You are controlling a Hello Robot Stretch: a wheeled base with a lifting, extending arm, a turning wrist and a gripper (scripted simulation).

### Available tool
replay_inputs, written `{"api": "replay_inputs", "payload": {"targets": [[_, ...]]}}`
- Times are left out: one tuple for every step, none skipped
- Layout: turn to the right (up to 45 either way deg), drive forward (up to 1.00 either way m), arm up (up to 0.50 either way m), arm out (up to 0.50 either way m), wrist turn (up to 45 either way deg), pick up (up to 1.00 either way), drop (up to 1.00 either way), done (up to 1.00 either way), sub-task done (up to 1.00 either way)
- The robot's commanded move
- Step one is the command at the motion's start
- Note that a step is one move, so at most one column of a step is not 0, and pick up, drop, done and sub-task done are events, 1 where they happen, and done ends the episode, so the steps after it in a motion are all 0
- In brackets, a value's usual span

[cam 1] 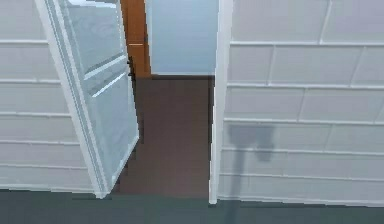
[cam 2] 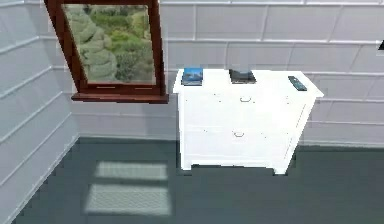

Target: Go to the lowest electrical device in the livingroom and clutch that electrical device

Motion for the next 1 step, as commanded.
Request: {"api": "replay_inputs", "payload": {"targets": [[0.0,0.75,0.0,0.0,0.0,0.0,0.0,0.0,0.0]]}}
